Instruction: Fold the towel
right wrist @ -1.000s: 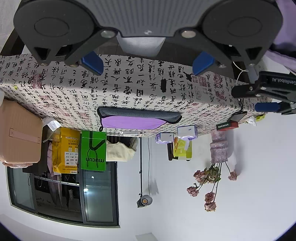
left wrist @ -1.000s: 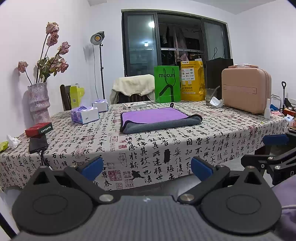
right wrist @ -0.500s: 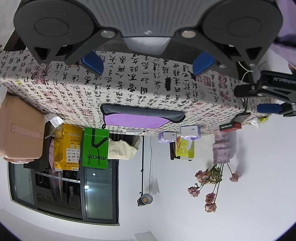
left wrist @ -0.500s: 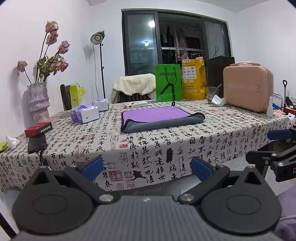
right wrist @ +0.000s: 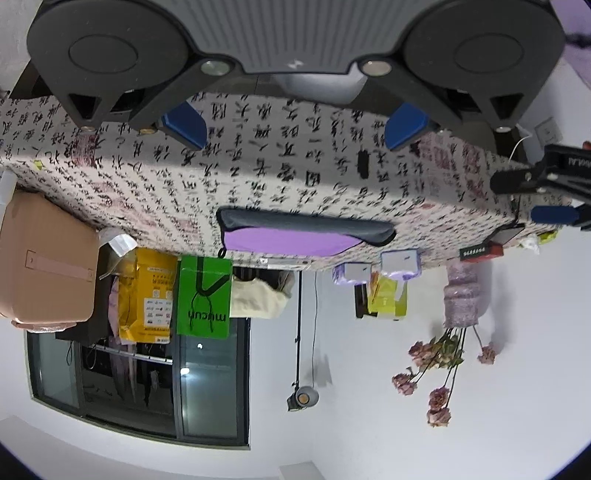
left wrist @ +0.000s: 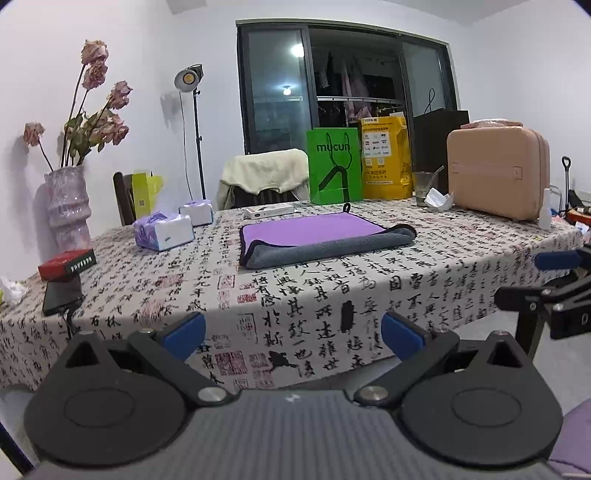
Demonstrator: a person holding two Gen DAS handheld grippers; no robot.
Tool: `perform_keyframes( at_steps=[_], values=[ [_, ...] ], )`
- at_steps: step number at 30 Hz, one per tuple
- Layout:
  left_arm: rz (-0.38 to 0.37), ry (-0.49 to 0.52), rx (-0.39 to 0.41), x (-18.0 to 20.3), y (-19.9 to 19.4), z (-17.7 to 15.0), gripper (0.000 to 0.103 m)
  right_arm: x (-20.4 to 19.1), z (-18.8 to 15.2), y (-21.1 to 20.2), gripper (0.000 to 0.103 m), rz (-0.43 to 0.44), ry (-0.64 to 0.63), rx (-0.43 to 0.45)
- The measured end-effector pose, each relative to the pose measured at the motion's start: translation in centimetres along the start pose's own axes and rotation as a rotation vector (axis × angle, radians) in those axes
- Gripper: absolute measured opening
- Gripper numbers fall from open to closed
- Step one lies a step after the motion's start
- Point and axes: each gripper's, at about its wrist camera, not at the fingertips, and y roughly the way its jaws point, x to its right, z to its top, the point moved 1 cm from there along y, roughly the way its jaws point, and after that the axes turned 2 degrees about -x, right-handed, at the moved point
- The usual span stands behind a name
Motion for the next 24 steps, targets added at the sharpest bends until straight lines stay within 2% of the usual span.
perform_keyframes(
  at_steps=[4, 12, 24],
  values=[
    [0.011, 0.01, 0.0, -0.4, 1.5, 0.2, 0.103, 0.6, 0.3, 1.3, 0.103, -0.008, 0.007, 0.004],
    [0.042, -0.022, -0.066, -1.4, 4.8, 0.6, 0.103, 1.7, 1.0, 4.7, 0.103, 0.002, 0.021, -0.04],
    [0.061, -0.025, -0.118, -2.0, 10.3, 2.5, 0.103, 3.7, 2.7, 9.9, 0.103, 0.012, 0.059, -0.081]
  ],
)
